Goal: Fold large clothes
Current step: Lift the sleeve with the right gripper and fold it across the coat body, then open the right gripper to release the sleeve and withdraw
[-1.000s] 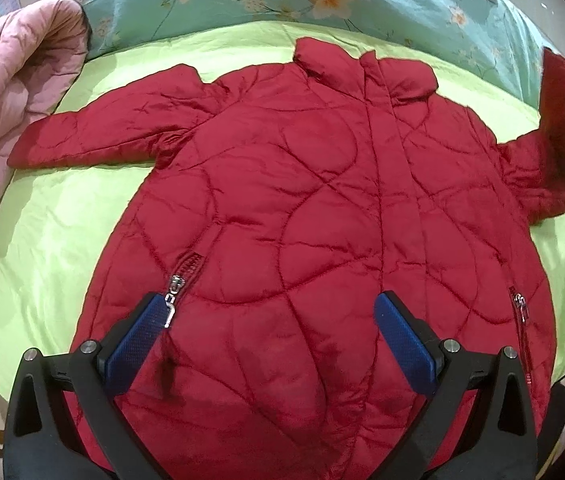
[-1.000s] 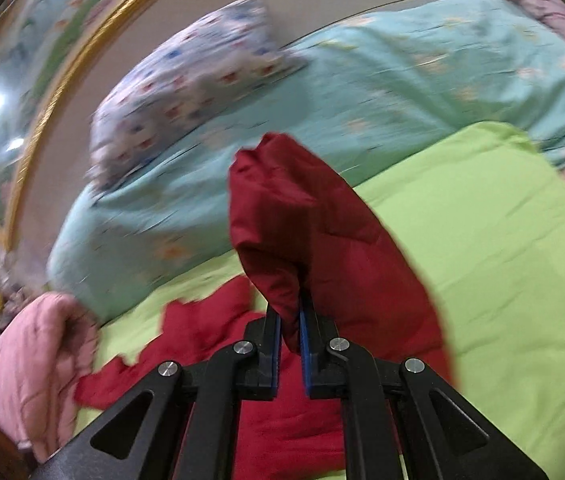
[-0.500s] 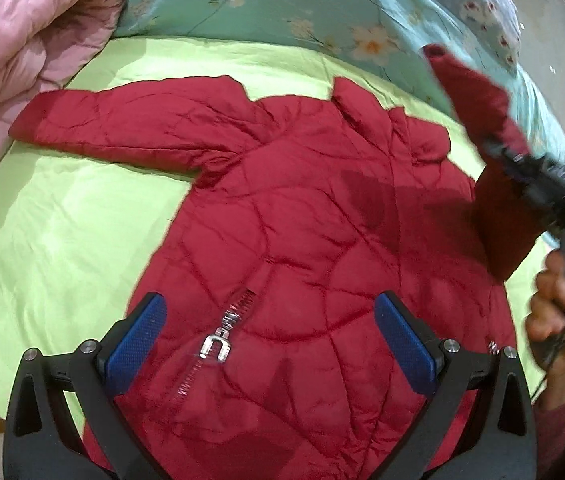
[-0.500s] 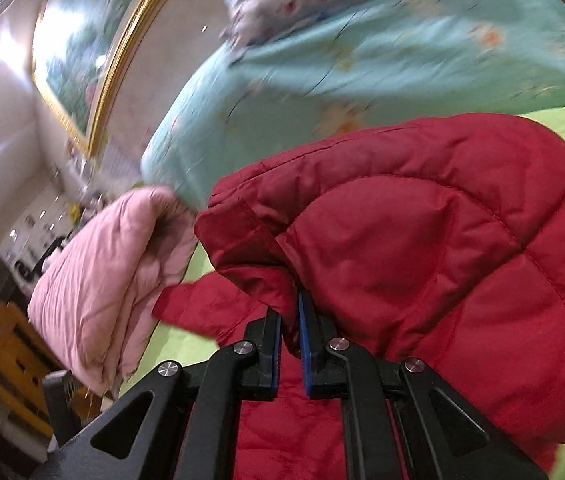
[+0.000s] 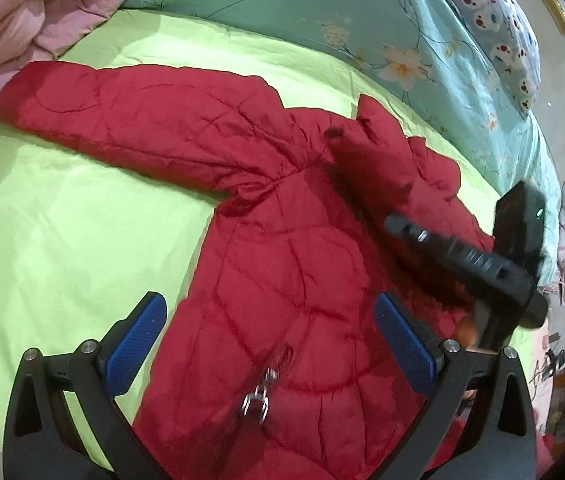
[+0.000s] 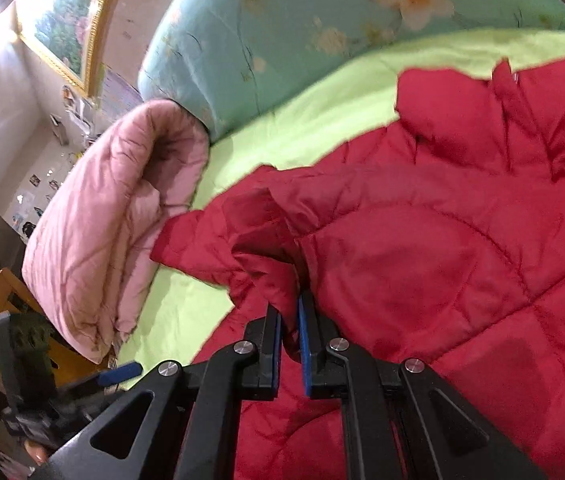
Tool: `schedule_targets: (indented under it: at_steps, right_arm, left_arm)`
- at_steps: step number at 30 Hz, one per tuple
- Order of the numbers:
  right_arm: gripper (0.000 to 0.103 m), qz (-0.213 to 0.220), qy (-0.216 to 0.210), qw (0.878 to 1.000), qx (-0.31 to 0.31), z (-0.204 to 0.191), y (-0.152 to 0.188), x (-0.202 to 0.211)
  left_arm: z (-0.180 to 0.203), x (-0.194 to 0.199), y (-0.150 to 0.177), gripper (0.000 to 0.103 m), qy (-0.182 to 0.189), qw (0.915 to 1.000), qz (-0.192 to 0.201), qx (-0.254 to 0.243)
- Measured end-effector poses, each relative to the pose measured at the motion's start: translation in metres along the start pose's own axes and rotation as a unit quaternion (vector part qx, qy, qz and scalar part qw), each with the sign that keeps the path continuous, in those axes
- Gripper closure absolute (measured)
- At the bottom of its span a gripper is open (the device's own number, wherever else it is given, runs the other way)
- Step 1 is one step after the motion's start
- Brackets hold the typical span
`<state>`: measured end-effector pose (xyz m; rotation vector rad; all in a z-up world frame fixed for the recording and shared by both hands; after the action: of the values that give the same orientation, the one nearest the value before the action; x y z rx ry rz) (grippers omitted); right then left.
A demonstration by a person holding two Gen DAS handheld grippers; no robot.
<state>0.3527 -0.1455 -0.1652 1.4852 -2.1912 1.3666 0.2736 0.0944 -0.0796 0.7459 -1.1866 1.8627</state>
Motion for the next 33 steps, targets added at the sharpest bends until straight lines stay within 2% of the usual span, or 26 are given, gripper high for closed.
schedule_targets:
  at_steps: [6,11,13,15,18,21,24,26,28,29,30,31,33]
  right_arm:
    - [0.092,-0.041,0.012,0.999,-0.004,0.01,0.007,-0.036]
    - [0.089,-0.039,-0.001,0.999,-0.025,0.015,0.008,-0.025]
    - [0.077,-0.034,-0.007,0.999,-0.025,0.012,0.012,-0.009]
    - [0.046,-0.024,-0.016,0.999,-0.023,0.008,0.016,0.003]
    - [0.041,-0.015,-0.011,1.0,-0.012,0.003,0.022,0.018]
    - [0.041,-0.007,-0.006,1.0,-0.018,0.006,0.03,0.039]
    - [0.042,0.029,0.008,0.999,-0.025,0.012,0.035,0.077]
    - [0.042,0.054,0.031,0.998,-0.026,0.02,0.037,0.107]
    - [0.042,0.078,0.057,0.995,-0.025,0.028,0.04,0.134]
    - [0.042,0.089,0.072,0.993,-0.025,0.032,0.04,0.145]
    - [0.042,0.101,0.096,0.99,-0.024,0.037,0.039,0.157]
    - [0.042,0.115,0.122,0.985,-0.025,0.043,0.037,0.17]
    - [0.042,0.14,0.158,0.977,-0.027,0.051,0.031,0.19]
  left_arm:
    - [0.007,-0.02,-0.021,0.0,0.008,0.9999,-0.009,-0.002]
    - [0.02,-0.046,-0.037,0.0,0.026,0.9992,-0.031,-0.004]
    - [0.027,-0.059,-0.042,0.0,0.034,0.9984,-0.044,-0.005]
    - [0.038,-0.072,-0.045,0.0,0.05,0.9968,-0.061,-0.007]
    - [0.051,-0.088,-0.052,0.0,0.077,0.9937,-0.081,-0.006]
    - [0.059,-0.104,-0.055,0.0,0.064,0.9937,-0.09,-0.02]
    - [0.065,-0.124,-0.054,0.0,0.066,0.9916,-0.108,-0.029]
    - [0.072,-0.128,-0.05,0.012,0.041,0.9935,-0.093,-0.053]
    - [0.078,-0.126,-0.048,0.05,0.035,0.9938,-0.077,-0.073]
    - [0.08,-0.123,-0.048,0.062,0.036,0.9941,-0.068,-0.076]
    - [0.081,-0.119,-0.05,0.082,0.038,0.9942,-0.063,-0.077]
    - [0.083,-0.111,-0.053,0.086,0.043,0.9943,-0.055,-0.08]
    - [0.088,-0.087,-0.059,0.087,0.026,0.9946,-0.009,-0.1]
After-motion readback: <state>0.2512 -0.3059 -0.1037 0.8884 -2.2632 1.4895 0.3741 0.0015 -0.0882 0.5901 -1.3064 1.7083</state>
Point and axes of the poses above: each gripper's, at about its wrist camera, not at the fingertips, and x roughly against the way its jaws point, z to its right, y to its underside, the point moved 1 cm from there along -x, roughly the way its jaws point, and after that the axes turned 4 degrees about x, right-handed, at the moved point
